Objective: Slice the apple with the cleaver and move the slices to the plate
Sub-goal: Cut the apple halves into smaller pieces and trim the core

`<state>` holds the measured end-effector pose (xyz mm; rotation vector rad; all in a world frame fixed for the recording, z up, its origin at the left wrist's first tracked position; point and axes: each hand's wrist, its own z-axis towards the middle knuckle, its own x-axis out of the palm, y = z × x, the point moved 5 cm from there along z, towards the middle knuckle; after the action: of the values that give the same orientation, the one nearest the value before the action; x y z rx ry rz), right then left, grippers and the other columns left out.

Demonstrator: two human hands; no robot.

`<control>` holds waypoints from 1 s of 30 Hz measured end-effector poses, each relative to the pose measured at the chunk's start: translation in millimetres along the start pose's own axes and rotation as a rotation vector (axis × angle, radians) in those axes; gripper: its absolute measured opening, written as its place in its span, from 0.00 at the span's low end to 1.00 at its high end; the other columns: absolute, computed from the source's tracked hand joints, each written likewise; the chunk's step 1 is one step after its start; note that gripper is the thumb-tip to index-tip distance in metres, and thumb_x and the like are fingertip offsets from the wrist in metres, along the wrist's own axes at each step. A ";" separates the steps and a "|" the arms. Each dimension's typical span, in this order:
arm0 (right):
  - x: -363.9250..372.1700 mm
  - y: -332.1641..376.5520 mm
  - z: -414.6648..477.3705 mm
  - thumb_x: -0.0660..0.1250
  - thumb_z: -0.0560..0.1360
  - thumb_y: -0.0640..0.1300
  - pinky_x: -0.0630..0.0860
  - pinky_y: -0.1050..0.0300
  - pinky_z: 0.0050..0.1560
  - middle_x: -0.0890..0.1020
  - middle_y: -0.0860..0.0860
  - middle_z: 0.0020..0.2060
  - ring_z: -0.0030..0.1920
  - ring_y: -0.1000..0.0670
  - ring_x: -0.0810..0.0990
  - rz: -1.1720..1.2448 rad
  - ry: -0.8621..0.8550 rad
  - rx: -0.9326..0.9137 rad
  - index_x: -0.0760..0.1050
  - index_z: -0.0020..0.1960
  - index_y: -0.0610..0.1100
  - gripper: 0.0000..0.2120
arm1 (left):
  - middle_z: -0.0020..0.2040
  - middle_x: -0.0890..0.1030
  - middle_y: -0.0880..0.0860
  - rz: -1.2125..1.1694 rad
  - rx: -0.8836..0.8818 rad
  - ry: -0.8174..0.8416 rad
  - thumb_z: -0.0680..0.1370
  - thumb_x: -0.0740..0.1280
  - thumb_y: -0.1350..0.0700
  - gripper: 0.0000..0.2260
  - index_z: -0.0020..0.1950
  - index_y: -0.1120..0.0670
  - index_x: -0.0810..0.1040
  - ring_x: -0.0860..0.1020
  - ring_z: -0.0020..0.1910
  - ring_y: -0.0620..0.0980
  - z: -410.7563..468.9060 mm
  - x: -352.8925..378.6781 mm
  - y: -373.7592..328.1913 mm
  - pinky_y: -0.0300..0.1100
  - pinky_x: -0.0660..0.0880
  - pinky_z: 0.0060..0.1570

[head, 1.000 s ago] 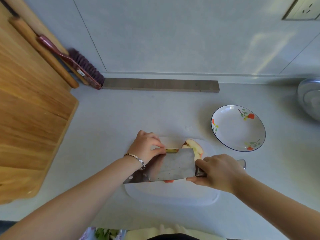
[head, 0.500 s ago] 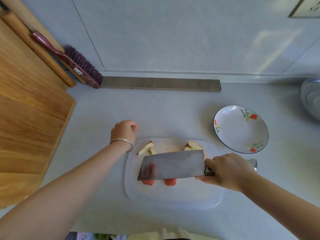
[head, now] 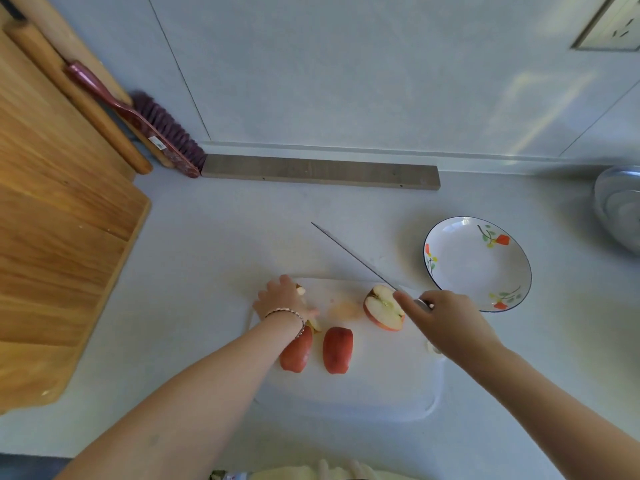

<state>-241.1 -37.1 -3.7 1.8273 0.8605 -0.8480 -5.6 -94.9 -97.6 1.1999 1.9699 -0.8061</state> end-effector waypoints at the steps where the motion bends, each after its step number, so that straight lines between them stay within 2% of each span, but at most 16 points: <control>1: 1.9 3.0 0.0 0.61 0.73 0.63 0.62 0.55 0.31 0.67 0.48 0.24 0.29 0.46 0.67 0.010 0.008 0.000 0.64 0.29 0.42 0.27 | 0.65 0.70 0.56 -0.052 -0.039 0.025 0.65 0.75 0.43 0.37 0.66 0.56 0.63 0.70 0.65 0.57 2.4 2.6 0.4 0.49 0.69 0.61; 3: 4.6 7.5 -1.0 0.60 0.73 0.63 0.61 0.56 0.29 0.66 0.48 0.24 0.28 0.47 0.66 0.025 0.024 0.012 0.64 0.29 0.42 0.27 | 0.63 0.74 0.55 -0.166 -0.088 0.068 0.66 0.75 0.50 0.32 0.64 0.58 0.66 0.74 0.63 0.55 6.8 8.0 2.0 0.48 0.73 0.58; 5: 8.4 7.9 -2.6 0.60 0.73 0.63 0.60 0.56 0.29 0.65 0.49 0.23 0.27 0.48 0.64 0.045 0.038 0.023 0.62 0.28 0.43 0.27 | 0.56 0.80 0.55 -0.203 -0.076 0.053 0.66 0.73 0.56 0.21 0.57 0.58 0.75 0.79 0.55 0.54 6.6 8.4 0.4 0.45 0.76 0.51; 8: 12.6 5.5 -4.6 0.61 0.73 0.63 0.59 0.57 0.28 0.63 0.51 0.22 0.26 0.49 0.62 0.076 0.061 0.056 0.60 0.28 0.44 0.27 | 0.50 0.82 0.55 -0.252 -0.061 0.044 0.69 0.69 0.59 0.10 0.50 0.57 0.79 0.81 0.49 0.54 3.2 11.4 -2.5 0.41 0.75 0.44; 11: 15.2 1.6 -6.0 0.61 0.73 0.63 0.60 0.57 0.28 0.65 0.50 0.23 0.25 0.49 0.64 0.077 0.077 0.083 0.62 0.29 0.43 0.27 | 0.52 0.81 0.56 -0.315 -0.089 0.016 0.71 0.68 0.58 0.11 0.52 0.58 0.79 0.80 0.51 0.55 1.5 12.3 -3.4 0.42 0.74 0.45; 15: 18.3 -3.8 -4.9 0.59 0.74 0.64 0.62 0.57 0.29 0.69 0.49 0.25 0.28 0.49 0.68 0.067 0.088 0.095 0.70 0.33 0.39 0.28 | 0.61 0.75 0.58 -0.197 -0.012 -0.036 0.74 0.67 0.58 0.14 0.59 0.57 0.75 0.77 0.58 0.57 2.3 15.5 -12.4 0.45 0.74 0.54; 20: 16.9 -2.6 -6.0 0.60 0.74 0.63 0.60 0.57 0.27 0.66 0.50 0.23 0.26 0.49 0.66 0.071 0.083 0.101 0.65 0.30 0.42 0.26 | 0.61 0.75 0.55 -0.029 0.050 -0.084 0.77 0.63 0.56 0.11 0.59 0.56 0.73 0.72 0.62 0.57 -0.1 18.0 -20.2 0.47 0.72 0.55; 25: 15.5 -0.3 -8.3 0.60 0.75 0.62 0.58 0.57 0.27 0.63 0.50 0.22 0.25 0.49 0.63 0.102 0.086 0.115 0.59 0.27 0.44 0.27 | 0.59 0.76 0.56 -0.135 0.091 -0.044 0.75 0.64 0.59 0.12 0.59 0.57 0.72 0.75 0.60 0.56 -0.6 16.4 -21.0 0.46 0.72 0.55; 27: 13.5 0.8 -8.2 0.60 0.75 0.61 0.58 0.57 0.27 0.62 0.50 0.22 0.25 0.49 0.62 0.110 0.086 0.113 0.59 0.27 0.44 0.27 | 0.55 0.79 0.56 -0.323 0.087 -0.064 0.75 0.65 0.61 0.11 0.57 0.58 0.74 0.77 0.56 0.56 -5.0 8.5 -22.6 0.41 0.73 0.51; 28: 13.0 1.0 -7.9 0.60 0.75 0.61 0.57 0.57 0.27 0.62 0.50 0.22 0.25 0.50 0.62 0.117 0.085 0.114 0.58 0.27 0.44 0.27 | 0.49 0.80 0.55 -0.446 0.056 -0.096 0.74 0.65 0.61 0.08 0.53 0.58 0.76 0.78 0.52 0.56 -4.5 3.0 -22.0 0.37 0.73 0.46; 29: 12.7 3.3 -7.7 0.60 0.75 0.61 0.57 0.57 0.27 0.61 0.51 0.22 0.26 0.50 0.61 0.120 0.085 0.107 0.57 0.27 0.44 0.27 | 0.41 0.80 0.54 -0.578 0.006 -0.128 0.74 0.65 0.60 0.03 0.46 0.57 0.77 0.79 0.44 0.56 -7.5 -7.0 -19.1 0.32 0.72 0.39; 30: 12.9 4.8 -7.1 0.60 0.75 0.61 0.56 0.56 0.27 0.61 0.51 0.23 0.26 0.50 0.61 0.128 0.086 0.099 0.57 0.27 0.44 0.27 | 0.30 0.76 0.52 -0.725 -0.049 -0.144 0.73 0.65 0.61 0.06 0.36 0.55 0.74 0.79 0.36 0.56 -8.5 -14.8 -15.8 0.29 0.72 0.31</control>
<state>-229.0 -29.6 -9.8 1.9953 0.7577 -0.7471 -16.9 -101.6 -78.4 0.3545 2.2951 -1.1425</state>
